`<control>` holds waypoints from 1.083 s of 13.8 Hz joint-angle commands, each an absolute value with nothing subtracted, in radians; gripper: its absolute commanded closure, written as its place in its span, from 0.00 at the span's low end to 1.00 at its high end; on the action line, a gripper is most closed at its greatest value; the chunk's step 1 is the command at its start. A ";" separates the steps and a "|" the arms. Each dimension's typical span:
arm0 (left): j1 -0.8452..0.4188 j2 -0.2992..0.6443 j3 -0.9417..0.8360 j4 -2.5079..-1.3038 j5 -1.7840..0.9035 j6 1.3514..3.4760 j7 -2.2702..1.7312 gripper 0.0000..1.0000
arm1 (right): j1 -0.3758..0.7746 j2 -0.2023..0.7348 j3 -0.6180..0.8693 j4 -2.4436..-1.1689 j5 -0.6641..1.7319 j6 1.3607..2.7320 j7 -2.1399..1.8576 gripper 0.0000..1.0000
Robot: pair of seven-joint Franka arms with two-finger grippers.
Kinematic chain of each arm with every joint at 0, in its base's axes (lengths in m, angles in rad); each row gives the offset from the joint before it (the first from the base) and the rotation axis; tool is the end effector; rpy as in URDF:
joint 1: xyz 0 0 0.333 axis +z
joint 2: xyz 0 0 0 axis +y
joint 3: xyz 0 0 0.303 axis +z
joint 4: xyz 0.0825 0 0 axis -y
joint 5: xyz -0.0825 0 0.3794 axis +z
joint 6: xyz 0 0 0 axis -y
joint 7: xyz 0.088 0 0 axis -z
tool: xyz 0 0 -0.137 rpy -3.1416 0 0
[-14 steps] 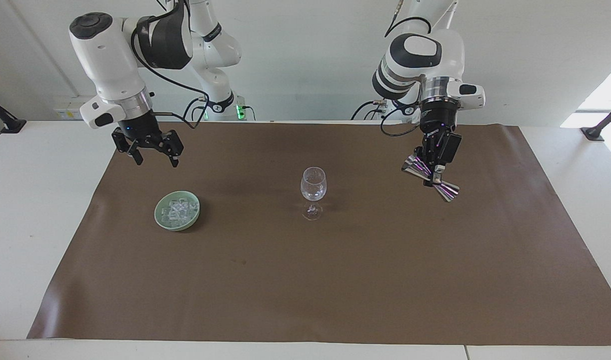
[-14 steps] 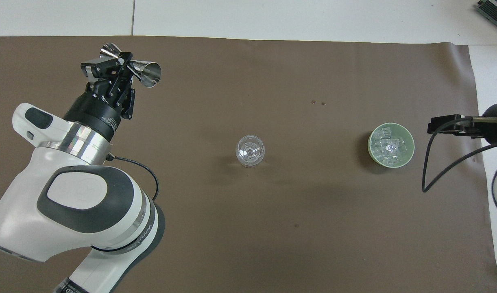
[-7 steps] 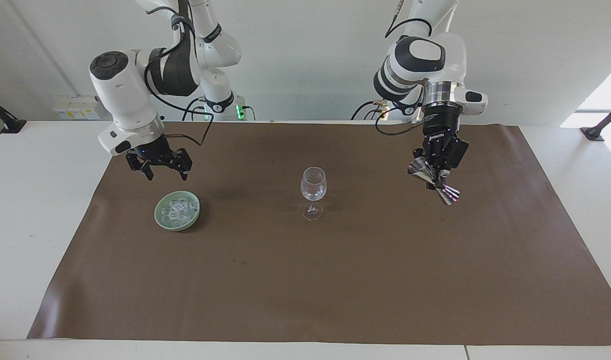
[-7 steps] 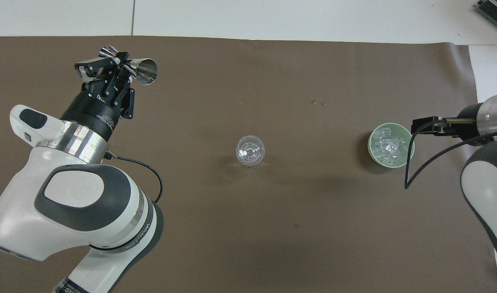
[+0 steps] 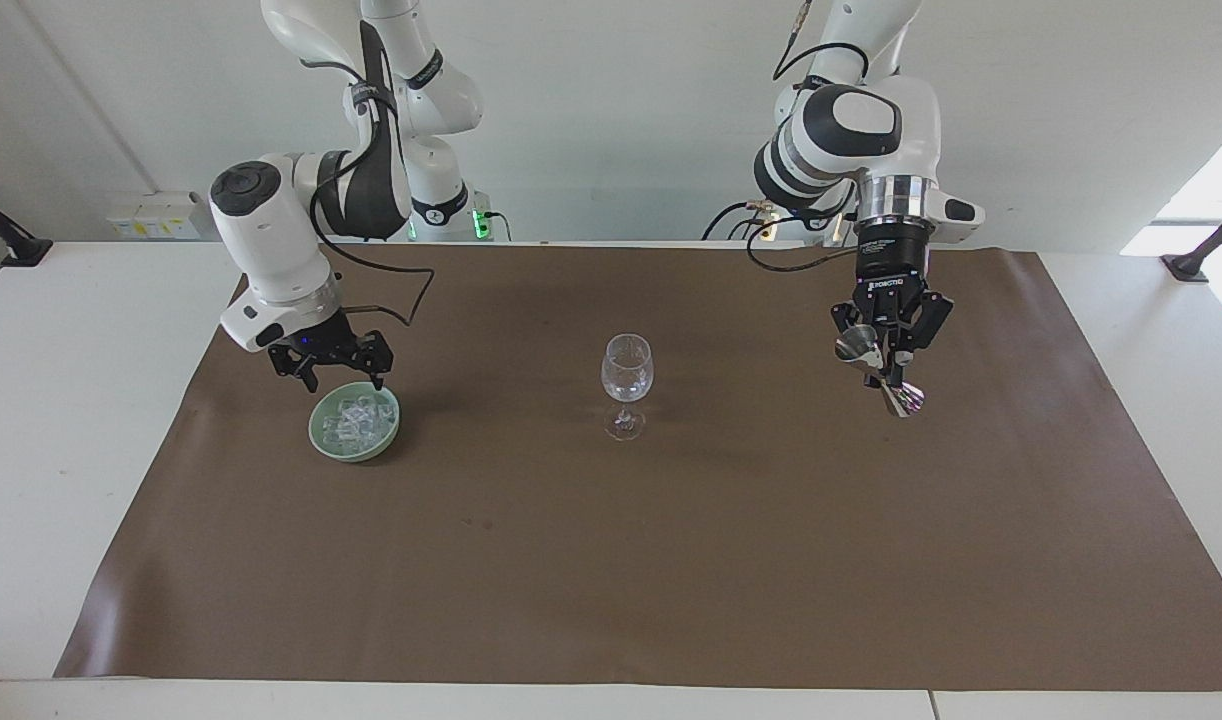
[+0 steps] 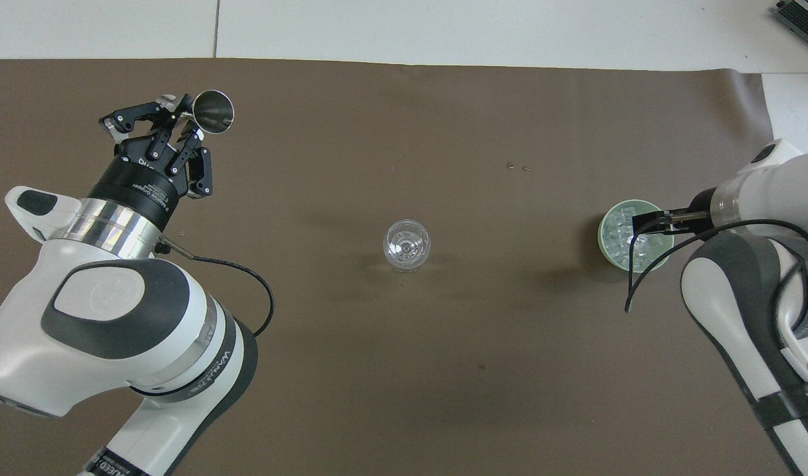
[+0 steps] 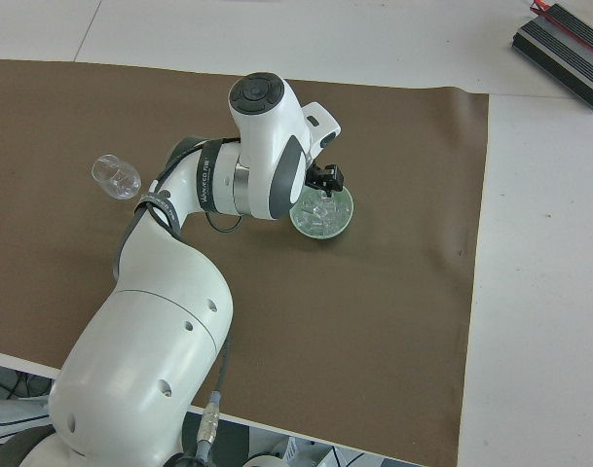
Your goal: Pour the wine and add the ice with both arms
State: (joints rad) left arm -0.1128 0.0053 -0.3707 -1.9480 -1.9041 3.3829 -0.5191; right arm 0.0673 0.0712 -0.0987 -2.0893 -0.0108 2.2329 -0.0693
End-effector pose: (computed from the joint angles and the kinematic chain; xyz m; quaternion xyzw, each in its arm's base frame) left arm 0.5446 -0.1595 0.4928 0.4246 0.7330 0.1541 0.5086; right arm 0.5624 -0.0179 0.3569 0.9991 0.0223 0.0359 0.0097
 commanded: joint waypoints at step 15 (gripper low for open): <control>0.069 -0.003 -0.371 -2.175 -1.933 3.027 -0.940 1.00 | 0.023 0.144 -0.094 -2.172 0.008 2.359 -0.163 0.34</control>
